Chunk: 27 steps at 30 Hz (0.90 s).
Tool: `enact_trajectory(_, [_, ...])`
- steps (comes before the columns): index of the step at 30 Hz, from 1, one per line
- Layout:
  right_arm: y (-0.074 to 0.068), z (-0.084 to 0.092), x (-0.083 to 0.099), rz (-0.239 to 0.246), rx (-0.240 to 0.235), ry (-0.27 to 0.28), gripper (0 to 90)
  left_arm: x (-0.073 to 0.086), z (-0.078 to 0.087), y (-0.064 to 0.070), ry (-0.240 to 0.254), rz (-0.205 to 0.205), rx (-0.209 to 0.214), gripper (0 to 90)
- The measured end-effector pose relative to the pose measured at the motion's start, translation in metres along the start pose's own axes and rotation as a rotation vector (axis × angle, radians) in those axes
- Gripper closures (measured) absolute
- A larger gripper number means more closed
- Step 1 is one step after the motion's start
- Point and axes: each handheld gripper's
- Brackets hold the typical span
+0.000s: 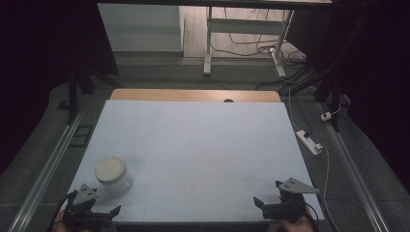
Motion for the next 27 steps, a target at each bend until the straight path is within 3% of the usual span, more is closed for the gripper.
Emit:
enact_trajectory(7, [0.000, -0.001, 0.000, 0.002, -0.005, -0.014, 0.0, 0.001, 0.001, -0.004, 0.007, 0.030, 0.029, 0.0])
enact_trajectory(18, [-0.001, -0.002, -0.001, 0.015, -0.018, -0.024, 0.0, 0.001, 0.001, -0.005, 0.012, 0.036, 0.055, 0.1])
enact_trajectory(27, [-0.002, -0.003, -0.001, 0.021, -0.027, -0.036, 0.0, 0.001, 0.000, -0.011, 0.009, 0.084, 0.086, 0.3])
Point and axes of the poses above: each handheld gripper's, and its own axes: z roughly backward along the jaws, x roughly out of its underside, y roughly to its right, and after that the axes turned 1 degree about y, right-handed
